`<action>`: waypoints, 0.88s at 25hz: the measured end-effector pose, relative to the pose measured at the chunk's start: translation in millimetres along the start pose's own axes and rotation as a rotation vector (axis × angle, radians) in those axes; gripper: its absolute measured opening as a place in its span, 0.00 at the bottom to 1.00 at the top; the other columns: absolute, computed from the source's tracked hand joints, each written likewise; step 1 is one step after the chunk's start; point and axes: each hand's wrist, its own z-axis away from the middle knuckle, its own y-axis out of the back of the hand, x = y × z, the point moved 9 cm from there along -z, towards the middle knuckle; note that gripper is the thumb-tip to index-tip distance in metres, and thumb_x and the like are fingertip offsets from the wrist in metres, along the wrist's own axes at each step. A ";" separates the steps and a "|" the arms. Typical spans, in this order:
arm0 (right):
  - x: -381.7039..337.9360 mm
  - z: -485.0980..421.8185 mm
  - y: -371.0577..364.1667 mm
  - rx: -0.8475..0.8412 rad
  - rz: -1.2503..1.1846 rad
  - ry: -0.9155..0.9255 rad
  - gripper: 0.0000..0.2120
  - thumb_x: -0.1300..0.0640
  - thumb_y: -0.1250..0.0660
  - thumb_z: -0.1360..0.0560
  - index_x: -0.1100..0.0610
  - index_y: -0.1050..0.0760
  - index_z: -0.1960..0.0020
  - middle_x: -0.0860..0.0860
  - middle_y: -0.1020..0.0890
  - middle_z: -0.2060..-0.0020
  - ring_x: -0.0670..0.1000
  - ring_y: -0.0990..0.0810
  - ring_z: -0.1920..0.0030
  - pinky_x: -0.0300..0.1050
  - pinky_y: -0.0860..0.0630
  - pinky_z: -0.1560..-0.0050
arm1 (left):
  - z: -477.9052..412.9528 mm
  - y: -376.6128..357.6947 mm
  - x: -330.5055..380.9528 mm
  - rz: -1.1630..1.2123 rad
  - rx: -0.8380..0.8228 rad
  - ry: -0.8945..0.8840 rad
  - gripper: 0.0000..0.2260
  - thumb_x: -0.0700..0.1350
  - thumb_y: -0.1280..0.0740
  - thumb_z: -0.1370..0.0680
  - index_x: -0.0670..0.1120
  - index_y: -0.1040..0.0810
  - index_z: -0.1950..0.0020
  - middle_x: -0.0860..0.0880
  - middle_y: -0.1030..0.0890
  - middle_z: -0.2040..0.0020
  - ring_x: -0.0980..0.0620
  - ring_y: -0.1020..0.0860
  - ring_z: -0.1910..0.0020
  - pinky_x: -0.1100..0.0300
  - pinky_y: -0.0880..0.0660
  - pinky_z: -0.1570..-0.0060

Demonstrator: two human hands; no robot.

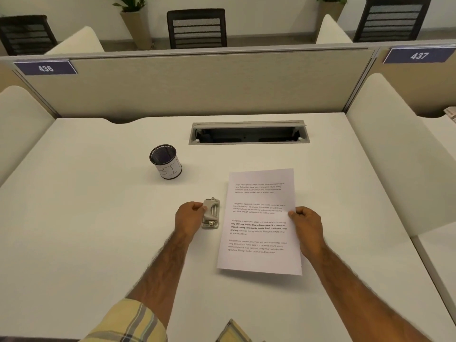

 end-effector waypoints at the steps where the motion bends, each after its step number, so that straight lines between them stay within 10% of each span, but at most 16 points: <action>1: 1.2 -1.4 -3.6 -0.001 0.008 -0.003 0.05 0.61 0.34 0.22 0.61 0.20 0.53 0.59 0.13 0.55 0.63 0.14 0.55 0.62 0.16 0.51 | -0.7 -0.1 -0.4 -0.001 -0.001 -0.001 0.07 0.42 0.29 0.21 0.40 0.15 0.47 0.42 0.14 0.50 0.47 0.20 0.56 0.48 0.20 0.47; 22: -18.7 -12.9 -52.6 -0.049 0.135 0.048 0.06 0.62 0.35 0.23 0.61 0.21 0.57 0.53 0.16 0.62 0.52 0.19 0.64 0.44 0.22 0.63 | 5.4 0.9 1.5 -0.044 0.028 -0.044 0.05 0.43 0.29 0.21 0.43 0.16 0.49 0.49 0.15 0.55 0.48 0.18 0.55 0.54 0.22 0.50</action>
